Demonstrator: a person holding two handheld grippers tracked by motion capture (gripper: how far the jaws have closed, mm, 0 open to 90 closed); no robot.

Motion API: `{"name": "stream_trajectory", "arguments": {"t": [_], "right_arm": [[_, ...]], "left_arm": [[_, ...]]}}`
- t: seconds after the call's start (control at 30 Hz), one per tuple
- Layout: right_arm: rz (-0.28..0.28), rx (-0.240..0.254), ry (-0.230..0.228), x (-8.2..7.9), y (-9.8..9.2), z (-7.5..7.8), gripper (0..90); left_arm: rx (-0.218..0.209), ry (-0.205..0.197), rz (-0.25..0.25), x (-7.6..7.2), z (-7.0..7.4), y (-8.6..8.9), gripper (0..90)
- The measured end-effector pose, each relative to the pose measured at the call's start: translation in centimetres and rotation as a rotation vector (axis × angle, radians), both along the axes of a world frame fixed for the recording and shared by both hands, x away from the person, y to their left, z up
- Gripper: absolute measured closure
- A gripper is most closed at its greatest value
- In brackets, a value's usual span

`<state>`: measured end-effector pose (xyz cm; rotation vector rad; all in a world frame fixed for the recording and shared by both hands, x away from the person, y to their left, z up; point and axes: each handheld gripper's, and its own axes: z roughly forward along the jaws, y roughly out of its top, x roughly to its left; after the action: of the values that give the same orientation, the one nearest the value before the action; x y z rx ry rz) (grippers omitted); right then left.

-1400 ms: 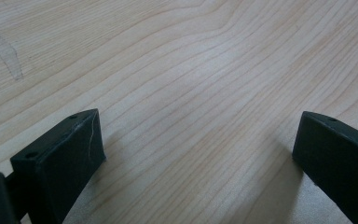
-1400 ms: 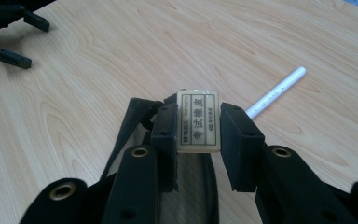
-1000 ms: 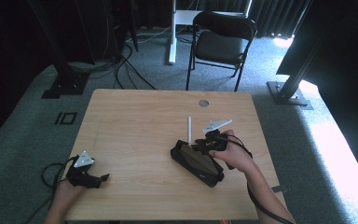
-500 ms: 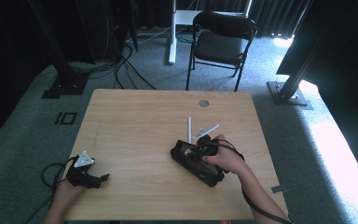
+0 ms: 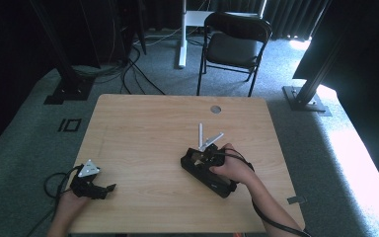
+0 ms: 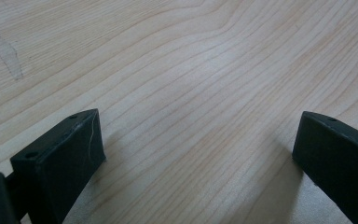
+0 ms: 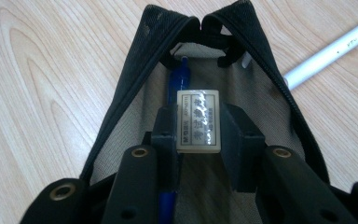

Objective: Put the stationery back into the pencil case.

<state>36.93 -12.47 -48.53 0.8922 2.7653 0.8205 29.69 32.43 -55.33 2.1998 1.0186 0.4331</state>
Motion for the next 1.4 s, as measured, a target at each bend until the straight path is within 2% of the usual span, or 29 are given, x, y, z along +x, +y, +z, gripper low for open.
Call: {"name": "stream_trajectory", "arguments": {"t": [0.23, 0.47, 0.8, 1.13, 1.2, 1.27, 1.4], "right_arm": [[-0.008, -0.051, -0.007, 0.2, 0.7, -0.2, 68.2], [0.0, -0.078, 0.026, 0.2, 1.5, -0.8, 67.8], [-0.009, -0.06, 0.009, 0.0, 1.0, 0.0, 66.8], [0.006, -0.01, -0.008, -0.5, -0.1, 1.7, 66.9], [0.013, 0.035, -0.018, -0.7, -0.7, 2.6, 66.9], [0.016, 0.061, -0.027, -0.8, -1.0, 3.2, 66.9], [-0.015, 0.12, -0.049, -0.4, -1.9, 4.5, 66.8]], "left_arm": [[0.0, 0.0, 0.0, 0.0, 0.0, 0.0, 2.2], [0.0, 0.0, 0.0, 0.0, 0.0, 0.0, 2.2], [0.0, 0.0, 0.0, 0.0, 0.0, 0.0, 2.2], [0.0, 0.0, 0.0, 0.0, 0.0, 0.0, 2.2], [0.0, -0.001, 0.0, 0.0, 0.0, 0.0, 2.2], [0.001, -0.001, 0.0, 0.0, 0.0, 0.0, 2.2], [0.0, -0.001, 0.0, 0.0, 0.0, 0.0, 2.2]]}}
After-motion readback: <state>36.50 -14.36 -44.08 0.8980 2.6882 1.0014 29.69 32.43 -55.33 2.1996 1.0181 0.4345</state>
